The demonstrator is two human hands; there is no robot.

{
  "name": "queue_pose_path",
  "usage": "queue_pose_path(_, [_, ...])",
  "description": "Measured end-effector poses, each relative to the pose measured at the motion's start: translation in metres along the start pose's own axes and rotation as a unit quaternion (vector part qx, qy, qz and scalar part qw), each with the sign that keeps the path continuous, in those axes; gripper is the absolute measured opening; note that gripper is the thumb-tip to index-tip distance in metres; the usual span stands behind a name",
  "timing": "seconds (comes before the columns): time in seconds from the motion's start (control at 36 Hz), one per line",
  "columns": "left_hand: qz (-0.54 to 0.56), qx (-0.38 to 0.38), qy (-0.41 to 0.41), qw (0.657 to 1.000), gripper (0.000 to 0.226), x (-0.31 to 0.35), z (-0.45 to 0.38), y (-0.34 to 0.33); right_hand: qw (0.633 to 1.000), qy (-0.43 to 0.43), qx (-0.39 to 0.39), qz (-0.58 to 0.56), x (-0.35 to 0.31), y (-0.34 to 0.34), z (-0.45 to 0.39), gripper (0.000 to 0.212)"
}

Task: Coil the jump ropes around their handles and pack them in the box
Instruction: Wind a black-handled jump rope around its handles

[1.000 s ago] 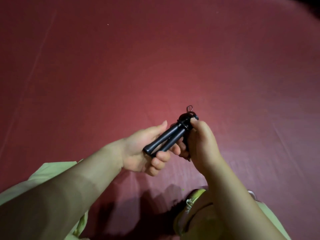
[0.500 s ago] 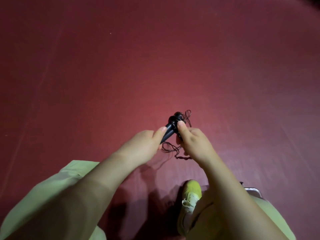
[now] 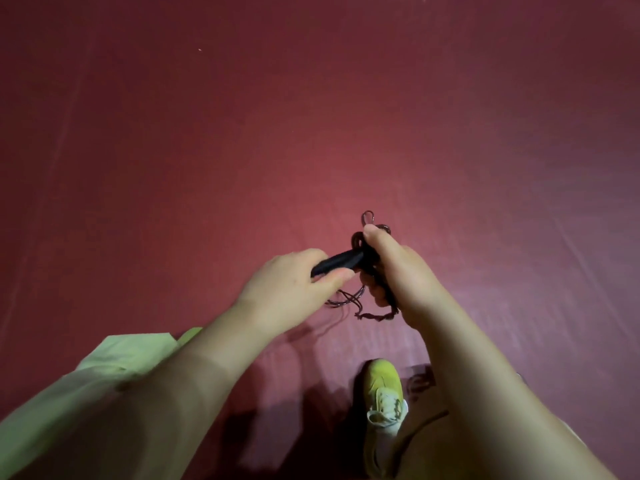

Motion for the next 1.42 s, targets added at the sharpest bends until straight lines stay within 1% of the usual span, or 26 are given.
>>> queue_pose_path(0.06, [0.116,-0.096,0.032,0.988,0.030,0.001,-0.001,-0.005,1.000,0.015,0.004,-0.002,0.001,0.001,0.000,0.043])
queue_pose_path(0.11, [0.239,-0.181,0.072,0.951,0.027,0.003,0.001,-0.010,0.999,0.030,0.002,-0.023,0.001,-0.001,0.001,0.038])
queue_pose_path(0.17, [0.362,-0.252,0.137,0.887,0.036,0.005,0.005,-0.012,0.997,0.037,-0.008,-0.068,0.002,-0.002,0.001,0.042])
queue_pose_path(0.22, [0.429,-0.347,0.184,0.814,0.062,0.007,0.011,-0.012,0.993,0.036,-0.020,-0.111,0.005,-0.003,0.000,0.041])
queue_pose_path(0.28, [0.495,-0.439,0.205,0.721,0.079,0.009,0.018,-0.013,0.985,0.028,-0.034,-0.167,0.006,-0.001,-0.002,0.036])
queue_pose_path(0.31, [0.536,-0.456,0.213,0.678,0.082,0.010,0.020,-0.013,0.980,0.024,-0.043,-0.195,0.005,-0.001,-0.002,0.039])
queue_pose_path(0.33, [0.569,-0.456,0.221,0.647,0.083,0.011,0.022,-0.012,0.976,0.028,-0.057,-0.210,0.005,0.000,-0.003,0.043])
queue_pose_path(0.36, [0.592,-0.448,0.232,0.629,0.082,0.011,0.022,-0.013,0.974,0.035,-0.073,-0.210,0.005,0.000,-0.003,0.049])
queue_pose_path(0.39, [0.602,-0.439,0.241,0.622,0.079,0.010,0.022,-0.014,0.977,0.042,-0.087,-0.188,0.005,0.000,-0.005,0.058])
queue_pose_path(0.44, [0.589,-0.424,0.257,0.638,0.072,0.007,0.021,-0.015,0.987,0.041,-0.104,-0.118,0.006,0.000,-0.004,0.074])
queue_pose_path(0.47, [0.566,-0.417,0.266,0.659,0.070,0.005,0.020,-0.015,0.988,0.028,-0.112,-0.099,0.006,0.001,-0.004,0.071])
queue_pose_path(0.53, [0.500,-0.382,0.274,0.727,0.068,0.001,0.019,-0.017,0.986,-0.005,-0.135,-0.095,0.008,0.003,-0.005,0.054])
queue_pose_path(0.58, [0.412,-0.314,0.260,0.815,0.064,-0.003,0.019,-0.019,0.986,-0.020,-0.144,-0.082,0.010,0.001,-0.006,0.050])
queue_pose_path(0.64, [0.332,-0.246,0.238,0.879,0.062,-0.006,0.017,-0.020,0.989,-0.023,-0.130,-0.064,0.013,-0.004,-0.007,0.049])
queue_pose_path(0.72, [0.233,-0.183,0.210,0.932,0.061,-0.013,0.012,-0.020,0.995,-0.027,-0.089,-0.030,0.015,-0.013,-0.008,0.038])
queue_pose_path(0.81, [0.146,-0.130,0.176,0.965,0.057,-0.017,0.006,-0.015,0.998,0.004,-0.032,0.055,0.017,-0.018,-0.011,0.050])
queue_pose_path(0.86, [0.093,-0.114,0.162,0.976,0.054,-0.019,0.003,-0.013,0.994,0.016,0.002,0.107,0.018,-0.020,-0.011,0.059])
queue_pose_path(0.92, [0.035,-0.119,0.146,0.982,0.060,-0.022,0.000,-0.011,0.992,0.016,0.021,0.126,0.018,-0.023,-0.010,0.062])
queue_pose_path(1.03, [-0.127,-0.091,0.101,0.983,0.058,-0.026,-0.002,-0.009,0.998,-0.041,-0.006,0.041,0.022,-0.029,-0.004,0.067])
queue_pose_path(1.08, [-0.155,-0.070,0.070,0.983,0.054,-0.025,-0.001,-0.009,0.997,-0.072,-0.005,0.019,0.023,-0.030,-0.002,0.068])
queue_pose_path(1.14, [-0.158,-0.052,0.042,0.985,0.052,-0.025,0.001,-0.011,0.995,-0.096,-0.007,0.014,0.022,-0.029,-0.002,0.062])
queue_pose_path(1.17, [-0.149,-0.049,0.033,0.987,0.051,-0.024,0.000,-0.012,0.994,-0.107,-0.010,0.009,0.021,-0.028,-0.003,0.057])
queue_pose_path(1.22, [-0.098,-0.066,0.055,0.991,0.045,-0.025,-0.003,-0.012,0.992,-0.125,-0.011,-0.012,0.020,-0.028,-0.005,0.044])
queue_pose_path(1.31, [0.041,-0.121,0.101,0.987,0.040,-0.026,-0.006,-0.009,0.992,-0.114,-0.003,-0.050,0.019,-0.027,-0.007,0.036])
queue_pose_path(1.36, [0.174,-0.170,0.143,0.959,0.048,-0.024,-0.006,-0.006,0.996,-0.078,0.000,-0.053,0.018,-0.026,-0.008,0.037])
queue_pose_path(1.42, [0.305,-0.240,0.212,0.897,0.065,-0.023,-0.004,-0.001,0.998,-0.040,0.004,-0.053,0.015,-0.026,-0.007,0.036])
Point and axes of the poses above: each hand's wrist, its own z-axis away from the middle knuckle, its own y-axis out of the back of the hand, x = y × z, the point moved 2 cm from there along -z, towards the middle knuckle, and after that the axes turned 10 degrees about x, right-handed, at the moved point
